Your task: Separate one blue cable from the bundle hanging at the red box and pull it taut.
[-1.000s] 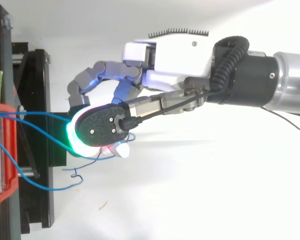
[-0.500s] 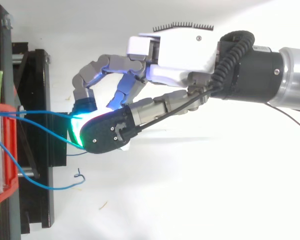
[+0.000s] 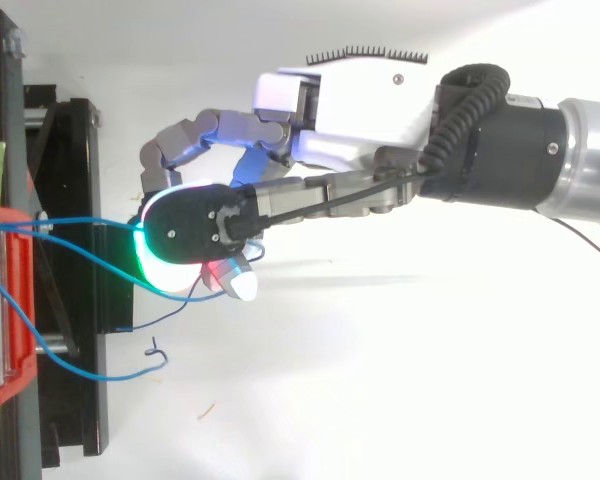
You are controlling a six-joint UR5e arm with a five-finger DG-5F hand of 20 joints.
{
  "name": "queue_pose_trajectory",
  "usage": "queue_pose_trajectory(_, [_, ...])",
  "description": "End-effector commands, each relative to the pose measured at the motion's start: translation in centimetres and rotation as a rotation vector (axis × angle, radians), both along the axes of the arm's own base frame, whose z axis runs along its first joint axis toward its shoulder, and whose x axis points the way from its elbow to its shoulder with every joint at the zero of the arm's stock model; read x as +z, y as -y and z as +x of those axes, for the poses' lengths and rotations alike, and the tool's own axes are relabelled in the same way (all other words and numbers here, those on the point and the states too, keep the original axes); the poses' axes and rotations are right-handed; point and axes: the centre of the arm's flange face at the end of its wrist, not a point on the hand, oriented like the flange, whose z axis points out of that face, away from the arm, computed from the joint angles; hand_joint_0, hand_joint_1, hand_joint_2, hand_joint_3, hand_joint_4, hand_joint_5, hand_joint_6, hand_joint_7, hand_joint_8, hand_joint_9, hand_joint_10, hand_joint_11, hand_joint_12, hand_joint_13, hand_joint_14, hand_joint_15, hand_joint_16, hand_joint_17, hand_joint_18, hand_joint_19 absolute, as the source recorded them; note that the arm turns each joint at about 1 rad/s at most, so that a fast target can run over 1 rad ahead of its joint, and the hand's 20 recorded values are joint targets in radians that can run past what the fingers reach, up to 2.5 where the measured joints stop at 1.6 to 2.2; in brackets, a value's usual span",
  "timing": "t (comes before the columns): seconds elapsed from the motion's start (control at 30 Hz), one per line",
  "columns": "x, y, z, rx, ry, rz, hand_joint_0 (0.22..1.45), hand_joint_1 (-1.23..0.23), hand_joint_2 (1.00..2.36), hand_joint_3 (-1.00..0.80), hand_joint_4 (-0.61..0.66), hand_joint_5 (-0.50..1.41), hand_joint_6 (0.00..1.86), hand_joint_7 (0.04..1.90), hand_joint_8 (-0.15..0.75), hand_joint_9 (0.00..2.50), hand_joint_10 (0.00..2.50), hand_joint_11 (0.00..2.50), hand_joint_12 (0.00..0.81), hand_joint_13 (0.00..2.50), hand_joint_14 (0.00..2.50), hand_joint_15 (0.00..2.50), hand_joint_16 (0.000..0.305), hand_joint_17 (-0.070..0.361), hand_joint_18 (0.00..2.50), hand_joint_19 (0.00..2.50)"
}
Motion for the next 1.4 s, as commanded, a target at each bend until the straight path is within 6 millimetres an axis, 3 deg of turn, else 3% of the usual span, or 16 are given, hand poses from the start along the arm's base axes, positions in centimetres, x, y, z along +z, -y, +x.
queue_pose_trajectory(0.0, [0.0, 0.03, 0.0, -0.002, 0.0, -0.002, 0.62, -0.44, 1.02, -0.15, 0.11, -0.12, 0.65, 1.24, 0.279, 1.18, 0.03, 1.15, 0.384, 0.98, 0.02, 0.75, 0.051, 0.115, 0.94, 0.82])
queue_pose_trajectory(0.2, [0.0, 0.03, 0.0, -0.002, 0.0, -0.002, 0.6, -0.53, 1.02, -0.1, 0.15, -0.13, 0.66, 1.21, 0.298, 1.17, 0.03, 1.15, 0.403, 1.0, 0.02, 0.75, 0.055, 0.124, 0.98, 0.79])
queue_pose_trajectory(0.37, [0.0, -0.07, 0.01, -0.002, 0.0, -0.002, 0.59, -0.65, 1.02, -0.08, 0.14, -0.19, 0.79, 1.08, 0.304, 1.13, 0.03, 1.18, 0.403, 0.99, 0.02, 0.74, 0.056, 0.126, 0.98, 0.76])
queue_pose_trajectory(0.7, [0.0, -0.07, 0.01, -0.002, 0.0, -0.002, 0.62, -0.7, 1.02, -0.28, 0.11, -0.21, 0.85, 1.06, 0.274, 1.09, 0.03, 1.21, 0.373, 0.96, 0.03, 0.75, 0.05, 0.112, 0.93, 0.76])
queue_pose_trajectory(1.0, [0.0, 0.04, 0.0, -0.013, 0.0, -0.003, 0.64, -0.76, 1.03, -0.16, 0.01, -0.22, 0.88, 1.08, 0.258, 1.09, 0.03, 1.24, 0.362, 0.98, 0.02, 0.74, 0.049, 0.11, 0.95, 0.74])
queue_pose_trajectory(1.2, [-0.02, 0.07, -0.04, -0.016, -0.003, 0.0, 0.66, -0.8, 1.02, -0.26, 0.03, -0.22, 0.89, 1.02, 0.251, 1.08, 0.03, 1.24, 0.359, 0.97, 0.02, 0.75, 0.048, 0.108, 0.94, 0.72])
queue_pose_trajectory(1.3, [-0.02, 0.07, -0.04, -0.016, -0.003, 0.0, 0.67, -0.82, 1.02, -0.26, -0.02, -0.22, 0.89, 1.03, 0.253, 1.09, 0.03, 1.25, 0.355, 0.98, 0.03, 0.75, 0.047, 0.106, 0.93, 0.72])
queue_pose_trajectory(1.37, [-0.02, -0.03, -0.03, -0.016, -0.003, -0.001, 0.66, -0.81, 1.03, -0.11, -0.13, -0.22, 0.9, 1.16, 0.246, 1.12, 0.03, 1.25, 0.349, 0.99, 0.02, 0.75, 0.046, 0.105, 0.94, 0.72])
